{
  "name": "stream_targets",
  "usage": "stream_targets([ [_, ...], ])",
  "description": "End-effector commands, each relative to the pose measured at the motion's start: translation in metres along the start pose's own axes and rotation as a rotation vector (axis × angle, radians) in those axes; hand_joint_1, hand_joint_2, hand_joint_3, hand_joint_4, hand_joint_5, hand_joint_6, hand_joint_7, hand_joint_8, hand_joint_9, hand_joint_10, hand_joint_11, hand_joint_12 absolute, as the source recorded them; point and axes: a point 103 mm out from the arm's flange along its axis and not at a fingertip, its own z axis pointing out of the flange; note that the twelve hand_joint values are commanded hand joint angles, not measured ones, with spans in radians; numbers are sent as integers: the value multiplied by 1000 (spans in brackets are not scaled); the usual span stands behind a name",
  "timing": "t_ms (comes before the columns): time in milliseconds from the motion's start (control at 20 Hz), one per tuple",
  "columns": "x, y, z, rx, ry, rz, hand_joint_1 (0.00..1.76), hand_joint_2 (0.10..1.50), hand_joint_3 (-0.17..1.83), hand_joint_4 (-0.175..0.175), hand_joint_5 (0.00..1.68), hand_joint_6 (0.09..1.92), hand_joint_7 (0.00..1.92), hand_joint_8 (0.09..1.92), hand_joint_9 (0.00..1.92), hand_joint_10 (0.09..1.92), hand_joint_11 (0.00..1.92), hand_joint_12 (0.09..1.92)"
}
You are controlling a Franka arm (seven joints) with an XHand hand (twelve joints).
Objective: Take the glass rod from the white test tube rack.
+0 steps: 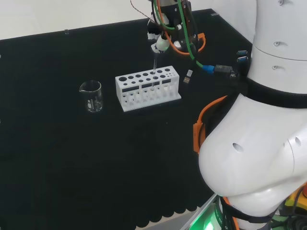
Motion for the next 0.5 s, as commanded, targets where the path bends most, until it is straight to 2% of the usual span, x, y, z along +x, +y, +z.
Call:
stream_targets([
  [50, -8, 3, 3, 5, -8, 17, 1025, 610, 841, -114, 597, 934, 658, 831, 830, 801, 760, 1307],
  [350, -8, 3, 4, -11, -9, 20, 1053, 618, 830, -147, 702, 907, 845, 775, 999, 714, 929, 1218],
  [500, -3, 4, 2, -13, -19, 5, 1066, 625, 824, -169, 793, 868, 948, 745, 1081, 663, 1007, 1183],
])
